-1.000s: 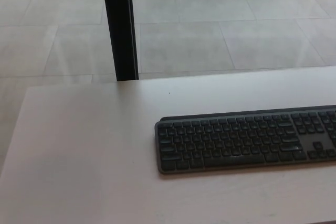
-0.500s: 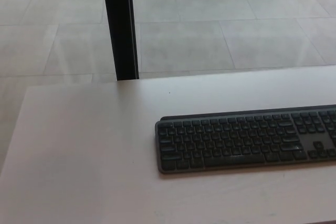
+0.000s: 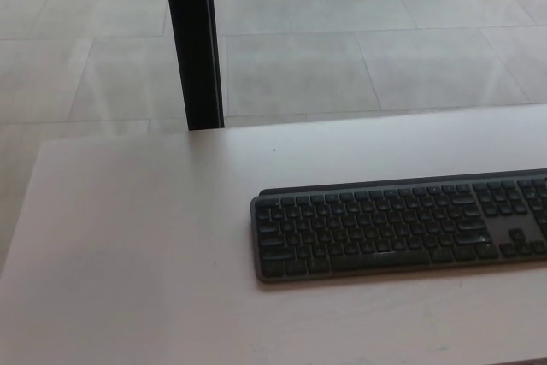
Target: The robot uses its right fingers to click on the space key of the black keyboard placed on the center of the white desk.
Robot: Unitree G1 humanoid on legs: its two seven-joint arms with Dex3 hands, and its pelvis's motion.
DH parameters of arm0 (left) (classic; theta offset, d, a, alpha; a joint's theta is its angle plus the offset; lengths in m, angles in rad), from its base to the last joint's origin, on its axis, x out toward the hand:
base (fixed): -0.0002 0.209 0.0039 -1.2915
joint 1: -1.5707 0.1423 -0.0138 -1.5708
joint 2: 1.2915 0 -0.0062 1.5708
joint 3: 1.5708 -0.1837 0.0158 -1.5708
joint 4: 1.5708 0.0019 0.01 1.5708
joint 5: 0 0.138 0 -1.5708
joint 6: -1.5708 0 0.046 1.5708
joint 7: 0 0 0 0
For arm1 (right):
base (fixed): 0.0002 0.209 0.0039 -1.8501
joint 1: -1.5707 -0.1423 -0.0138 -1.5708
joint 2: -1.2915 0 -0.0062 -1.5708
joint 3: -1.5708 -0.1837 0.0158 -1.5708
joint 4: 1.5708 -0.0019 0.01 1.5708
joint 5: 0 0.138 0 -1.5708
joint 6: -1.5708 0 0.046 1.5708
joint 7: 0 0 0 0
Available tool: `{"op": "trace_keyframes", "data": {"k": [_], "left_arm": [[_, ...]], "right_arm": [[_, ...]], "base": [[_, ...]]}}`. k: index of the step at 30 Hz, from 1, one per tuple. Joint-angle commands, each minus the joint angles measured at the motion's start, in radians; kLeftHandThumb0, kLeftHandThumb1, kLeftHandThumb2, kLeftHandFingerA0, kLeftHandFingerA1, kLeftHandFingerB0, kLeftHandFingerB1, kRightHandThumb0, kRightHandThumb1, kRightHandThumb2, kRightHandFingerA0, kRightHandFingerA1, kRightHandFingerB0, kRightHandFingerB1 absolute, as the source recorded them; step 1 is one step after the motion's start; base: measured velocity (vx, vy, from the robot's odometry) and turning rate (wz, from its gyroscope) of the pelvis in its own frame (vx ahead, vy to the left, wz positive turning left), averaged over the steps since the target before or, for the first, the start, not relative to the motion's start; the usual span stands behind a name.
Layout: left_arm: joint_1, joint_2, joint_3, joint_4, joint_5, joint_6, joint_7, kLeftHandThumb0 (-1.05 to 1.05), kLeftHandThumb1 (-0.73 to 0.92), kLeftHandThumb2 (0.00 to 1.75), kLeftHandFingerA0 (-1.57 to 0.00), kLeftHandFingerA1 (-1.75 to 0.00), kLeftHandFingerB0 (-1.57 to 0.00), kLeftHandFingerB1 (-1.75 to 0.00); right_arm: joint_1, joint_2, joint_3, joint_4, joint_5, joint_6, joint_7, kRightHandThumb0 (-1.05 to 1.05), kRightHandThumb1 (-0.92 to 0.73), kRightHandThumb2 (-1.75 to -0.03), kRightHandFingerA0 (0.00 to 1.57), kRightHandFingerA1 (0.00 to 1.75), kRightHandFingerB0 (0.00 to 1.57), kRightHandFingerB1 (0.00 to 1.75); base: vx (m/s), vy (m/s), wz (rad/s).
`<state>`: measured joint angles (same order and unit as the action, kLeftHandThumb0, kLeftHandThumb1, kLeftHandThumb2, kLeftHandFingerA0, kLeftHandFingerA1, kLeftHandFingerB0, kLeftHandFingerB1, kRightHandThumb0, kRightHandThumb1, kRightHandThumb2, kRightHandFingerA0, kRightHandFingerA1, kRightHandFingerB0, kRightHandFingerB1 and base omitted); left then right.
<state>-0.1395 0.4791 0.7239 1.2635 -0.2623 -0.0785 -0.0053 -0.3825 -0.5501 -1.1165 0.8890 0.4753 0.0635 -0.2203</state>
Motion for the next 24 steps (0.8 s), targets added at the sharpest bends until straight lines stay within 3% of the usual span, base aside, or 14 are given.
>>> {"op": "trace_keyframes", "data": {"k": [1, 2, 3, 7, 10, 11, 14, 15, 16, 24], "left_arm": [[0.001, 0.029, 0.007, 0.007, -0.046, 0.013, -0.011, -0.54, 0.72, 0.62, -0.64, -0.73, -0.54, -0.56], [0.000, 0.028, 0.004, 0.007, -0.044, 0.012, -0.002, -0.55, 0.71, 0.61, -0.68, -0.73, -0.58, -0.57], [-0.001, 0.027, -0.001, 0.008, -0.042, 0.011, 0.009, -0.55, 0.71, 0.61, -0.66, -0.73, -0.56, -0.56], [0.002, 0.027, -0.004, 0.009, -0.051, 0.017, -0.006, -0.53, 0.72, 0.62, -0.63, -0.72, -0.51, -0.54], [-0.002, 0.025, -0.003, 0.011, -0.057, 0.012, -0.019, -0.53, 0.73, 0.62, -0.61, -0.74, -0.51, -0.55], [-0.003, 0.025, -0.005, 0.010, -0.056, 0.014, -0.016, -0.54, 0.73, 0.62, -0.63, -0.77, -0.55, -0.58], [-0.005, 0.021, -0.008, 0.007, -0.055, 0.011, -0.002, -0.54, 0.72, 0.61, -0.65, -0.78, -0.56, -0.58], [-0.011, 0.021, 0.001, 0.013, -0.065, 0.022, 0.003, -0.52, 0.72, 0.61, -0.65, -0.76, -0.56, -0.58], [-0.011, 0.021, 0.004, 0.014, -0.068, 0.024, 0.001, -0.52, 0.72, 0.61, -0.65, -0.75, -0.58, -0.60], [-0.005, 0.017, -0.021, 0.003, -0.050, 0.013, 0.004, -0.54, 0.73, 0.62, -0.66, -0.78, -0.55, -0.56]], "right_arm": [[-0.102, -0.028, 0.041, -0.138, 0.045, 0.036, -0.116, -0.62, -0.42, -0.97, 0.79, 0.83, 0.74, 0.92], [-0.098, -0.009, 0.058, -0.190, 0.047, 0.051, -0.105, -0.61, -0.59, -0.63, 0.78, 0.72, 0.46, 0.79], [-0.095, 0.012, 0.078, -0.250, 0.056, 0.072, -0.085, -0.59, -0.59, -0.59, 0.78, 0.66, 0.47, 0.66], [-0.060, 0.096, 0.232, -0.476, 0.036, 0.123, -0.009, -0.56, -0.59, -0.58, 0.78, 0.59, 0.52, 0.52], [-0.041, 0.140, 0.308, -0.611, 0.030, 0.176, -0.031, -0.52, -0.57, -0.57, 0.84, 0.60, 0.58, 0.49], [-0.036, 0.149, 0.321, -0.639, 0.037, 0.192, -0.033, -0.45, -0.58, -0.57, 0.74, 0.58, 0.50, 0.46], [-0.010, 0.198, 0.416, -0.775, 0.045, 0.246, -0.023, -0.37, -0.65, -0.58, 0.68, 0.57, 0.43, 0.43], [0.011, 0.222, 0.531, -0.834, -0.003, 0.259, 0.012, -0.41, -0.65, -0.59, 0.78, 0.55, 0.49, 0.41], [0.015, 0.231, 0.559, -0.842, -0.018, 0.253, 0.019, -0.40, -0.65, -0.59, 0.84, 0.55, 0.53, 0.42], [0.058, 0.254, 0.834, -0.816, -0.119, 0.225, 0.140, -0.25, -0.61, -0.58, 0.86, 0.59, 0.49, 0.41]], "base": [[0.00, 0.000, 0.00], [0.00, 0.000, 0.00], [0.00, 0.000, 0.00], [0.00, 0.000, 0.00], [0.00, 0.000, 0.00], [0.00, 0.000, 0.00], [0.00, 0.000, 0.00], [0.00, 0.000, 0.00], [0.00, 0.000, 0.00], [0.00, 0.000, 0.00]]}}
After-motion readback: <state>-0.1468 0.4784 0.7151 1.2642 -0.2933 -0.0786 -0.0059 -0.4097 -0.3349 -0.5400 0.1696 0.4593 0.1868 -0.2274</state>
